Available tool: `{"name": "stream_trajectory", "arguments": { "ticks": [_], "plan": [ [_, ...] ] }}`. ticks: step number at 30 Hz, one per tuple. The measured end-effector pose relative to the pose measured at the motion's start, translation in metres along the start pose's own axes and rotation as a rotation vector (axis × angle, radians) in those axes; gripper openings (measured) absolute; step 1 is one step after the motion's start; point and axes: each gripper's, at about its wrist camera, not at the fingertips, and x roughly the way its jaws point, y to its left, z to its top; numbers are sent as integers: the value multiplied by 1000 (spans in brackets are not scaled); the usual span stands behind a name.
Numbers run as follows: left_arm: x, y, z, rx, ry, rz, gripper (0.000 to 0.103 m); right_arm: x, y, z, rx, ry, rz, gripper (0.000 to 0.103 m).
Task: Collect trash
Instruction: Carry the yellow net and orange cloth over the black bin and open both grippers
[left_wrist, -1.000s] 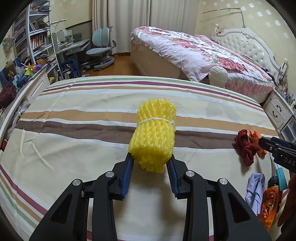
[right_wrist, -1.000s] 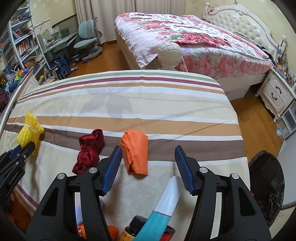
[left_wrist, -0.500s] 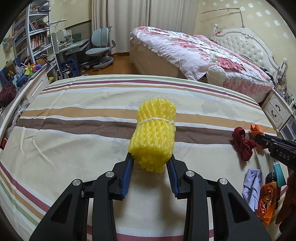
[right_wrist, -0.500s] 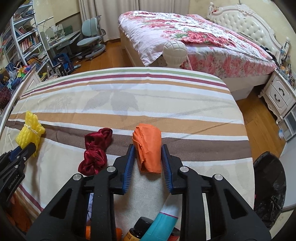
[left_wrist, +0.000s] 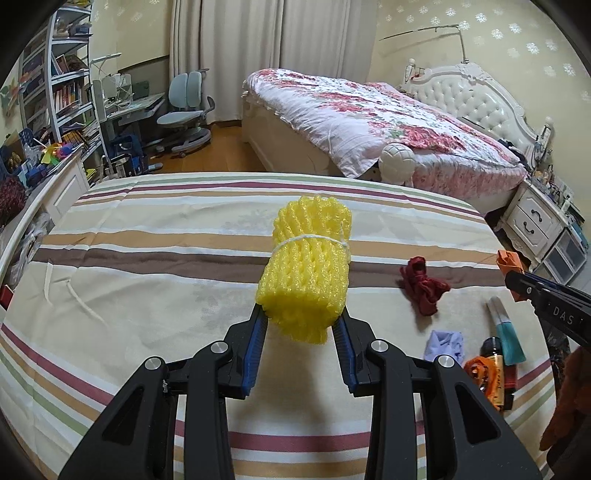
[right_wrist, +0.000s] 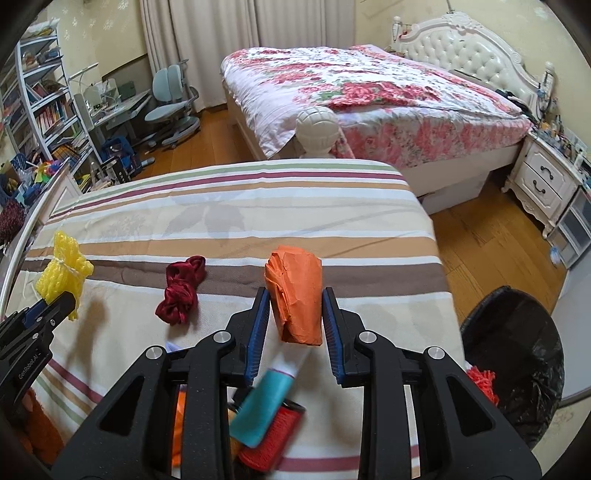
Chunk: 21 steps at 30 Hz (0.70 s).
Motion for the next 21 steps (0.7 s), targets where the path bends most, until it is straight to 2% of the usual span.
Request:
{"name": "stream_trajectory", "arguments": {
  "ticks": [12,21],
  "plan": [
    [-34,-81,-5,102,-58,-119,36,-50,-63,-29,89,-77,-73,28],
    [-40,-163,-16,205,-69,-217,36,-74,-126,-54,180,-109,-156,28]
  ]
}}
